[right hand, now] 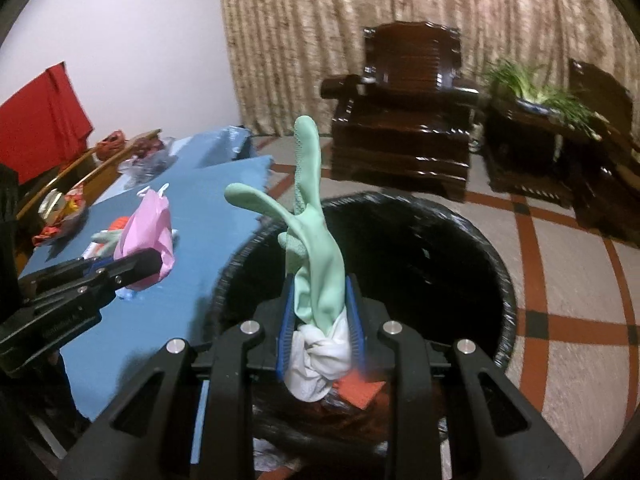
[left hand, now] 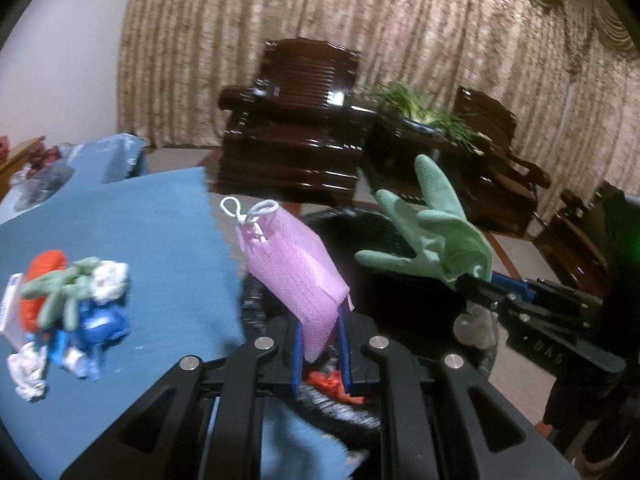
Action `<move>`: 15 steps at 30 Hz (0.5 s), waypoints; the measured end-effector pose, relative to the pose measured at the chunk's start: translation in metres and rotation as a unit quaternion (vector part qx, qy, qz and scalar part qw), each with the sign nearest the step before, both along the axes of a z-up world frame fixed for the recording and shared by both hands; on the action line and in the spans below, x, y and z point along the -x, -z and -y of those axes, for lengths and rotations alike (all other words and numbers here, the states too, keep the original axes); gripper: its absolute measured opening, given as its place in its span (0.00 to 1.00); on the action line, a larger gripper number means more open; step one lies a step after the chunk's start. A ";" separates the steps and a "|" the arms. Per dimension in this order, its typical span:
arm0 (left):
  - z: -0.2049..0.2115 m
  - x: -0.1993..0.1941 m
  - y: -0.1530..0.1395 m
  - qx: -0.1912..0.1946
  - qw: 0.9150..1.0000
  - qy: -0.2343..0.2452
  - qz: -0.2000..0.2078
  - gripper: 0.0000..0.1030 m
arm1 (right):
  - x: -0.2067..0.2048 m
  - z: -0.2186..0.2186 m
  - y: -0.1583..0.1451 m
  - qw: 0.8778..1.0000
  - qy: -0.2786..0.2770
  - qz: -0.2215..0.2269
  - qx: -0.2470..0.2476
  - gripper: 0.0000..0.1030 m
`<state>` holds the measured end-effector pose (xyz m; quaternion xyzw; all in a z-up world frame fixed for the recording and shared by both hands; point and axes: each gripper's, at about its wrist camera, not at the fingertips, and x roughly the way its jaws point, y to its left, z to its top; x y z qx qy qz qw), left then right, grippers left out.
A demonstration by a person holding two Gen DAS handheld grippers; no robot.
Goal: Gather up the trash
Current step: 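Carry the glove and pink bag over the bin and release both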
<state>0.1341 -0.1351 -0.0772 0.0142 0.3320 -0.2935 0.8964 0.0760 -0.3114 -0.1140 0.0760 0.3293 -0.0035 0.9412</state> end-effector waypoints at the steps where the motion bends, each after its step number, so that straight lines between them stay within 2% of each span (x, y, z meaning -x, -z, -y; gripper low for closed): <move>1: 0.008 -0.001 0.002 -0.001 1.000 0.008 -0.003 0.14 | 0.001 0.004 0.004 1.000 0.005 -0.004 -0.001 0.23; 5: 0.030 -0.006 0.010 -0.005 0.999 0.032 -0.013 0.14 | 0.001 0.014 0.016 1.000 0.018 -0.018 -0.003 0.24; 6: 0.034 -0.008 0.013 -0.006 0.999 0.039 -0.017 0.16 | 0.002 0.017 0.020 1.000 0.022 -0.022 -0.003 0.27; 7: 0.037 -0.010 0.014 -0.008 0.999 0.042 -0.021 0.19 | 0.003 0.020 0.024 0.999 0.026 -0.025 -0.002 0.27; 8: 0.039 -0.012 0.015 -0.007 0.999 0.044 -0.024 0.30 | 0.004 0.020 0.024 0.999 0.029 -0.025 -0.001 0.31; 9: 0.040 -0.013 0.015 -0.006 0.998 0.046 -0.029 0.38 | 0.005 0.020 0.024 0.999 0.034 -0.025 0.003 0.46; 10: 0.039 -0.013 0.015 -0.003 0.999 0.045 -0.030 0.49 | 0.006 0.023 0.024 0.999 0.039 -0.024 0.006 0.53; 11: 0.037 -0.013 0.015 -0.002 0.999 0.042 -0.029 0.54 | 0.008 0.024 0.024 0.999 0.045 -0.020 0.010 0.61; 13: 0.033 -0.013 0.014 0.001 0.999 0.039 -0.030 0.56 | 0.010 0.027 0.025 0.999 0.050 -0.017 0.013 0.66; 15: 0.026 -0.013 0.012 0.003 0.999 0.029 -0.027 0.64 | 0.012 0.030 0.024 0.998 0.060 -0.014 0.016 0.84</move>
